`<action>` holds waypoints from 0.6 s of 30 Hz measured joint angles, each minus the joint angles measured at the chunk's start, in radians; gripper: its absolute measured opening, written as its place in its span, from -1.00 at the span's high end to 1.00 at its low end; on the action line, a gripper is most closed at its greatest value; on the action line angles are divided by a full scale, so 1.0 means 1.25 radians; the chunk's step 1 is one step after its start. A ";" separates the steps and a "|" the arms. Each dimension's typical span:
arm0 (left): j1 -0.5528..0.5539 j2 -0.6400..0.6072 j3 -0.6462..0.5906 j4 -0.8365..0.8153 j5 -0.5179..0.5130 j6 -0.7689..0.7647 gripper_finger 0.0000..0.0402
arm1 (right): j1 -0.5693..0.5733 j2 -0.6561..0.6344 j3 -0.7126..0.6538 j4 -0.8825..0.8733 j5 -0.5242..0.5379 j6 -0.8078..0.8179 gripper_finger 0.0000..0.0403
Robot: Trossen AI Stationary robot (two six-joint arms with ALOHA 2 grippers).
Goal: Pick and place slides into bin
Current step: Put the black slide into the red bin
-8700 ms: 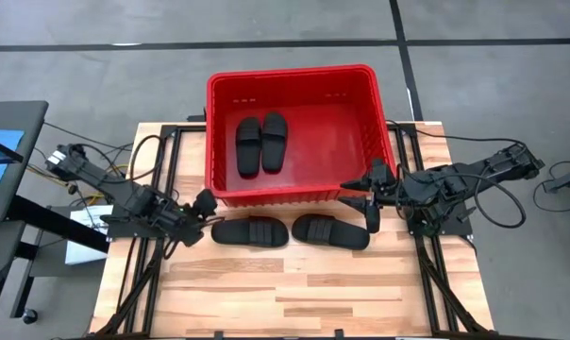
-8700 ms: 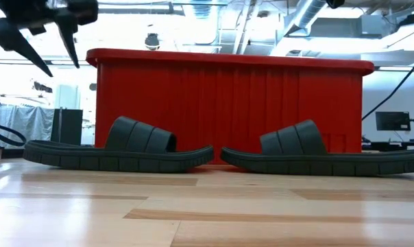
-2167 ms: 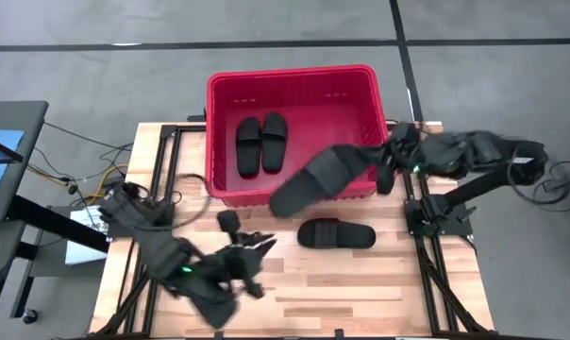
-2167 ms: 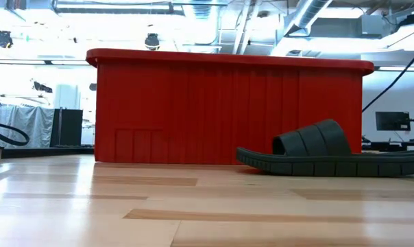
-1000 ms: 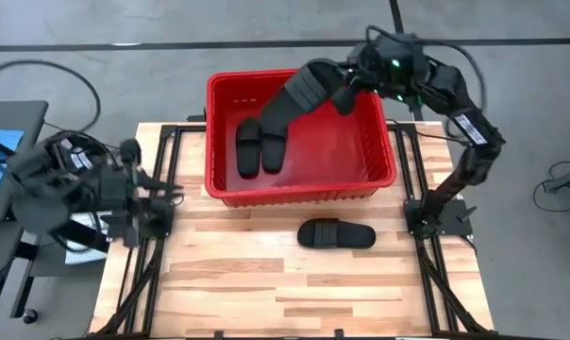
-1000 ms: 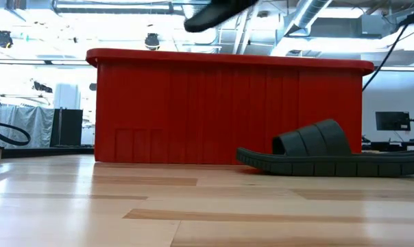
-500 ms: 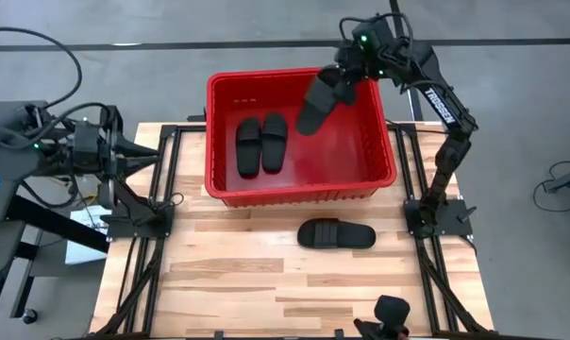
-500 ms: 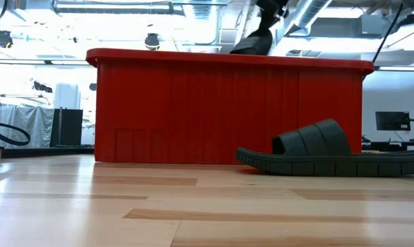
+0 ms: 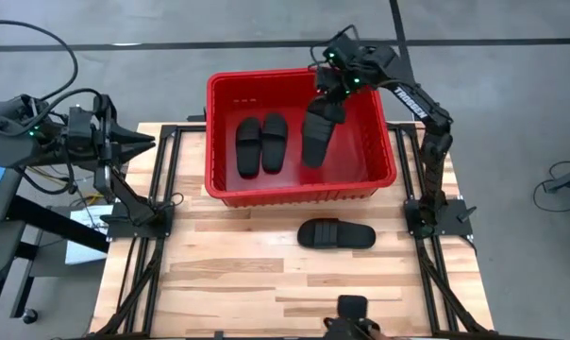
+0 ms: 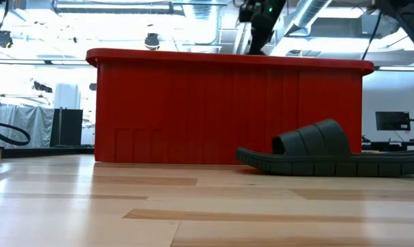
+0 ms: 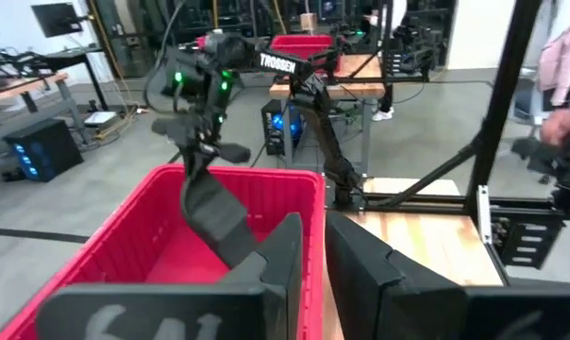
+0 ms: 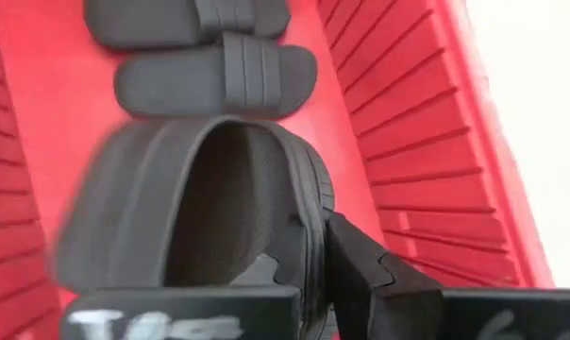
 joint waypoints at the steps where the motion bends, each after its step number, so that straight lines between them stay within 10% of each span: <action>1: 0.000 0.000 0.000 0.000 -0.005 0.000 0.80 | -0.004 0.010 0.000 0.000 -0.008 -0.014 0.94; 18: 0.000 0.016 -0.001 0.000 -0.069 -0.013 0.80 | -0.052 0.166 0.000 0.060 -0.144 -0.129 0.94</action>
